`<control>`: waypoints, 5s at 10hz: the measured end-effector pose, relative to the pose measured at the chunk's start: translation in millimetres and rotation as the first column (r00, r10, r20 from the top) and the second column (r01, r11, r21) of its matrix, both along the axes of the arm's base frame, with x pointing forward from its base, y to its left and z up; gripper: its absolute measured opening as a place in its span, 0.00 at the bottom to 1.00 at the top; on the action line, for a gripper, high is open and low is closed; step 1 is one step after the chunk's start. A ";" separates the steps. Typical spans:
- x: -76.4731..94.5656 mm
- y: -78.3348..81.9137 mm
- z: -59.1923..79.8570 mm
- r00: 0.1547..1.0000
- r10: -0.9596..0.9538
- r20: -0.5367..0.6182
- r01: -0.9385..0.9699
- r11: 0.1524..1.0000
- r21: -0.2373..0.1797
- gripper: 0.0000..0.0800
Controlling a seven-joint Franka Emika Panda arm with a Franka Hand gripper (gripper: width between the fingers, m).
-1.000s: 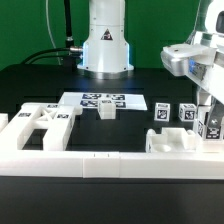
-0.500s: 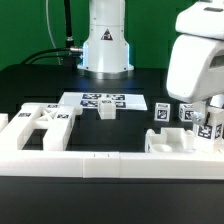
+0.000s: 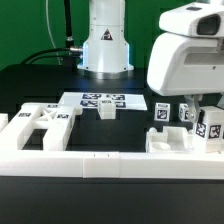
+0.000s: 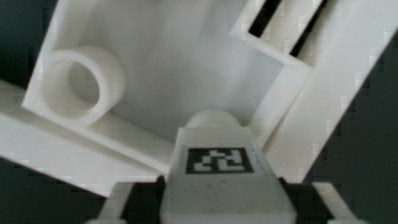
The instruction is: Assemble chair
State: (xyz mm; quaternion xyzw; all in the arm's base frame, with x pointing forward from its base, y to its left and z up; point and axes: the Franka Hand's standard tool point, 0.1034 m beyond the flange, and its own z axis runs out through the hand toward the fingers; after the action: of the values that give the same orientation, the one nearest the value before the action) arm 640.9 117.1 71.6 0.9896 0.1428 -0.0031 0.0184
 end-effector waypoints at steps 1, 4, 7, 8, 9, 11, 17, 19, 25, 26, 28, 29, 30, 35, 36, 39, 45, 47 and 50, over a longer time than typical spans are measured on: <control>-0.2 0.0 -0.1 0.990 -0.142 -0.001 0.142 0.990 0.019 0.36; 1.7 3.2 -0.5 0.858 -0.514 -0.003 0.513 0.855 0.071 0.36; 1.8 3.3 -0.3 0.734 -0.680 -0.009 0.678 0.731 0.072 0.36; 2.4 2.5 -0.4 0.667 -0.745 -0.021 0.743 0.664 0.080 0.36; 3.2 1.0 -0.3 0.570 -0.820 -0.053 0.820 0.564 0.099 0.36; 4.0 0.7 -0.2 0.390 -0.917 -0.086 0.918 0.380 0.110 0.36; 1.2 1.5 -0.8 0.004 -0.988 -0.154 0.996 -0.011 0.093 0.46; 2.1 4.3 0.3 0.095 -0.985 -0.141 0.992 0.082 0.098 0.68; 2.9 -1.4 0.3 0.581 -0.810 -0.084 0.810 0.565 0.156 0.81; 3.0 -0.9 0.8 0.680 -0.731 -0.059 0.729 0.666 0.158 0.81; 3.8 4.0 4.0 0.801 -0.598 -0.020 0.593 0.791 0.151 0.81; 5.6 4.8 5.9 0.867 -0.498 0.003 0.492 0.858 0.145 0.81; 6.6 4.9 7.5 0.907 -0.421 0.012 0.416 0.900 0.131 0.81; 7.5 1.2 6.7 0.994 -0.094 0.049 0.088 0.991 0.105 0.81; 7.5 0.4 6.1 0.994 -0.094 0.048 0.088 0.991 0.105 0.81; 7.5 0.2 6.1 0.994 -0.095 0.048 0.089 0.990 0.105 0.50; 9.4 -6.6 6.1 0.872 -0.490 0.018 0.484 0.866 0.130 0.36; 9.1 -11.8 5.8 0.786 -0.618 0.015 0.611 0.781 0.126 0.36; 8.8 -15.7 4.9 0.738 -0.675 0.011 0.669 0.733 0.122 0.46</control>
Offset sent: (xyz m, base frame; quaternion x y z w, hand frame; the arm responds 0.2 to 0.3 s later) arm -0.0145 0.0008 -0.0107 0.0255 0.0166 0.3275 0.9444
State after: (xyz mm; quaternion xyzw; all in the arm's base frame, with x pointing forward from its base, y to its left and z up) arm 649.7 101.4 76.5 0.9735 -0.2249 0.0253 -0.0344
